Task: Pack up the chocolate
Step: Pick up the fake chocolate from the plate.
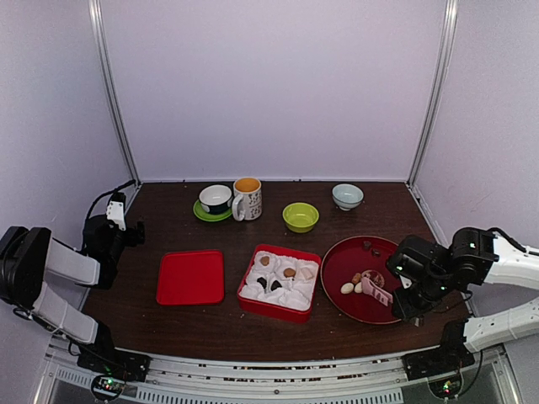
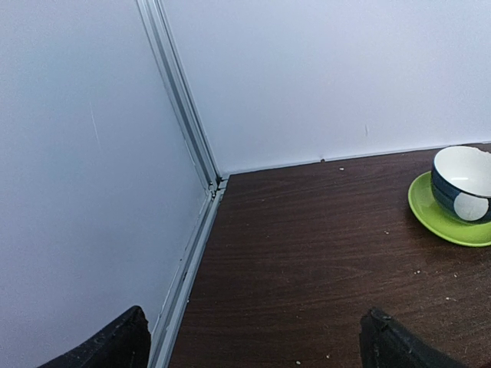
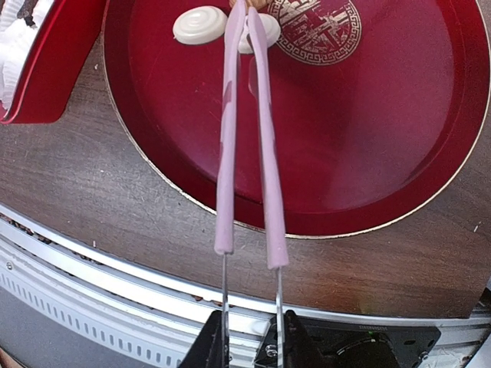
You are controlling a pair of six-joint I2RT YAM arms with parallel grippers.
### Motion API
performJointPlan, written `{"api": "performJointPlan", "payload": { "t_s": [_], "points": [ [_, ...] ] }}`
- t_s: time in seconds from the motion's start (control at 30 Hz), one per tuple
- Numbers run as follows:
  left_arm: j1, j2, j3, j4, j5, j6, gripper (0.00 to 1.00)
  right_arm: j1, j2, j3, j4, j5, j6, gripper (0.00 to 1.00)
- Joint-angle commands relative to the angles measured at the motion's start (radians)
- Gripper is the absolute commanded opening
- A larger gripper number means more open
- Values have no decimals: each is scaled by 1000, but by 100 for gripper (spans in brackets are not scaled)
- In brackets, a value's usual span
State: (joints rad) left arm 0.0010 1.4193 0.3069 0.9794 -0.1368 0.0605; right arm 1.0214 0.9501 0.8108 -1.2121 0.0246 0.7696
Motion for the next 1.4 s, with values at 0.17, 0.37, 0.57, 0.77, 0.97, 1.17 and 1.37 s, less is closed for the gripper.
{"api": "performJointPlan", "payload": {
  "t_s": [0.17,0.37,0.57,0.77,0.97,1.17,1.37],
  "points": [
    [10,6,11,58,8,-4,98,3,21,1,20,29,1,24],
    [9,6,11,58,8,-4,98,3,24,-12,28,26,2,24],
    [9,5,11,57,8,-4,98,2,34,-33,22,14,-1,26],
    [10,6,11,57,8,-4,98,2,42,-51,44,5,-6,29],
    [10,6,11,57,8,-4,98,3,54,-54,48,6,-16,30],
    [10,6,12,56,8,-4,98,2,62,-54,55,-2,-26,31],
    [9,6,11,57,9,-4,98,2,75,-60,76,-12,-40,32]
  ]
}}
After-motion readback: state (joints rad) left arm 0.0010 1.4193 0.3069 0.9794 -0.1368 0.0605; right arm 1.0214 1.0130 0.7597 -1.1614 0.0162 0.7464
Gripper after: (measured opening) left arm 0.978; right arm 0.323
